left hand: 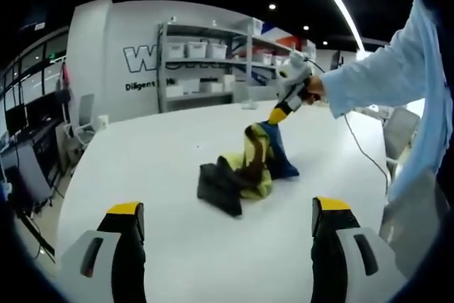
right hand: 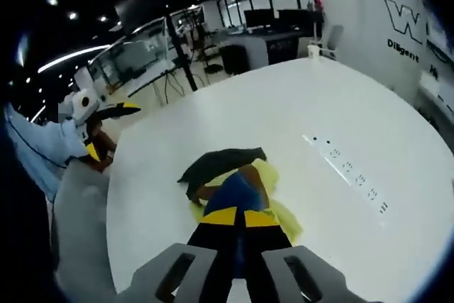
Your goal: Fold the garment on the visible template until the final outline fits inside the template.
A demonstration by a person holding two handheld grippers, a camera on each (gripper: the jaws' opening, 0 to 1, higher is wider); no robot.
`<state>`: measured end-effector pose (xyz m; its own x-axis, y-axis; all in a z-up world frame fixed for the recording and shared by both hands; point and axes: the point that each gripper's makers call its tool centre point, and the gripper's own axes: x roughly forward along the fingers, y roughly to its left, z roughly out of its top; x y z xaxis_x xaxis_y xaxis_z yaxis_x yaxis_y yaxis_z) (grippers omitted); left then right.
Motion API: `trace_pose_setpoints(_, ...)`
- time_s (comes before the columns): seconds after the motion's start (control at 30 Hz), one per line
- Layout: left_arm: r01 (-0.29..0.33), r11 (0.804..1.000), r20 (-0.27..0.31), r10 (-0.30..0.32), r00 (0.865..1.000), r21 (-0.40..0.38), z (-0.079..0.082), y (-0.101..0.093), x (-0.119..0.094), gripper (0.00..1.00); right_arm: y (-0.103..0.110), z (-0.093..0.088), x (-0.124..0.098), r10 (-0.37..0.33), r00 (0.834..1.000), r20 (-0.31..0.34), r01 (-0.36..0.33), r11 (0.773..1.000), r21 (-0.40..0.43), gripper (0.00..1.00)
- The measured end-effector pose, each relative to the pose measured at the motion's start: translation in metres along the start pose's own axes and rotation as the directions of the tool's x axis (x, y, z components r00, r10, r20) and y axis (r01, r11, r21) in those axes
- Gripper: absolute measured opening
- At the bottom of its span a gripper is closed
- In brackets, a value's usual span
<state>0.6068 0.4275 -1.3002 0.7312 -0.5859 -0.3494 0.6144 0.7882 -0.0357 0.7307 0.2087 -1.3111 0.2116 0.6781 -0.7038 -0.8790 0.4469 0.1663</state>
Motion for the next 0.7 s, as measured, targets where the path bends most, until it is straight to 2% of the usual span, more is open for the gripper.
trace_pose_setpoints(0.17,0.010,1.000,0.002,-0.010,1.000,-0.001,0.001,-0.004,0.002,0.96,0.008,0.008,-0.010,-0.010,1.000,-0.001,0.010,0.993,-0.122,0.00)
trace_pose_setpoints(0.3,0.021,1.000,0.002,-0.021,1.000,-0.007,0.001,-0.007,0.005,0.95,0.018,0.008,-0.017,-0.003,1.000,-0.019,0.000,0.983,-0.185,0.00)
trace_pose_setpoints(0.7,0.074,0.997,0.010,-0.074,0.997,-0.026,0.000,-0.018,0.022,0.94,0.031,0.007,-0.047,-0.020,1.000,-0.021,0.014,0.966,-0.259,0.00)
